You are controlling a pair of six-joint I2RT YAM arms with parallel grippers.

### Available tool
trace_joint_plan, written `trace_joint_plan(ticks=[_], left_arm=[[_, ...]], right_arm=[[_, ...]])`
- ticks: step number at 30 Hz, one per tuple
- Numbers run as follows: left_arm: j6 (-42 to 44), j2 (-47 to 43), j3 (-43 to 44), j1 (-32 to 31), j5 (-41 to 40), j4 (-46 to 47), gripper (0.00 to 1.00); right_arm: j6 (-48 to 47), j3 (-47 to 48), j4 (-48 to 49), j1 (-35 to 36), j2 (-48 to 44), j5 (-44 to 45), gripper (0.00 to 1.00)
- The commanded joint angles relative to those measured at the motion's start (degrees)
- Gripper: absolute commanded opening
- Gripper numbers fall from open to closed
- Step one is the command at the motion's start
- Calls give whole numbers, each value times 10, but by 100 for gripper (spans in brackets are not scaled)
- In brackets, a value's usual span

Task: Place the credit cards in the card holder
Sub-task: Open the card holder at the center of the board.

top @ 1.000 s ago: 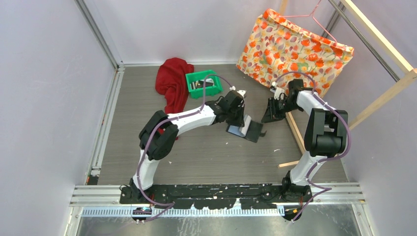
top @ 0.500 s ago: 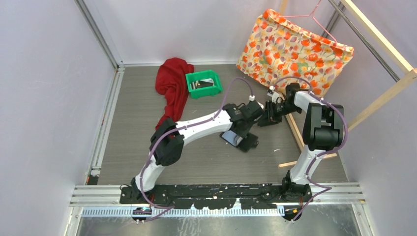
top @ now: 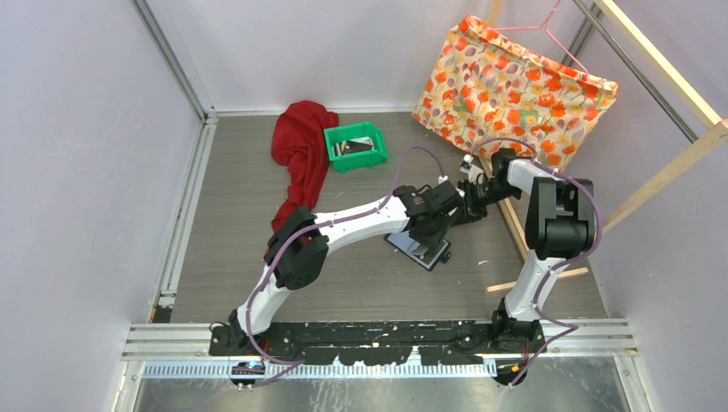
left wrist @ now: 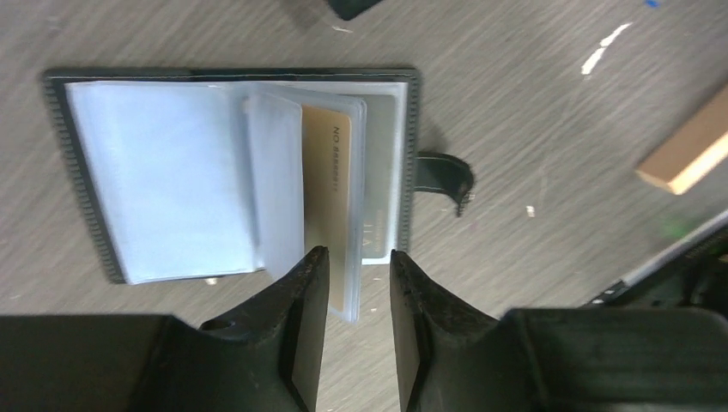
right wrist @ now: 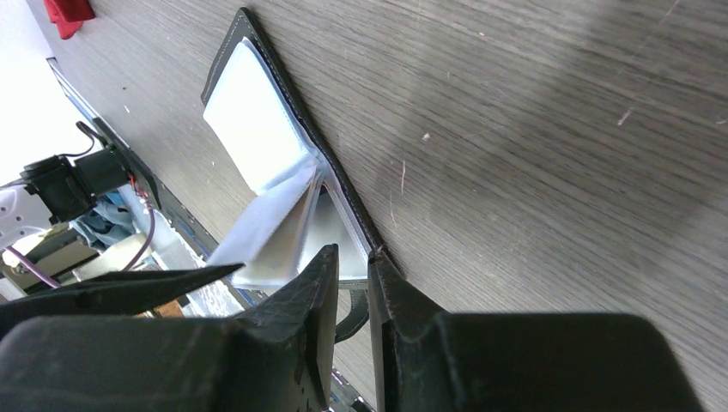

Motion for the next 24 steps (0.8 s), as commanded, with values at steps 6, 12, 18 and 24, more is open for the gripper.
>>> trace_joint_plan(ticks=[6, 12, 18, 24], left_arm=[[-61, -26, -24, 2, 131, 73, 40], [-60, -95, -78, 10, 165, 155, 40], [-36, -179, -209, 64, 148, 249, 37], [-21, -166, -271, 103, 121, 285, 26]], right_arm=[[-8, 18, -11, 1, -11, -7, 24], [-35, 21, -24, 0, -22, -3, 25], [-119, 35, -90, 2, -27, -59, 26], [-176, 52, -152, 76, -6, -76, 18]])
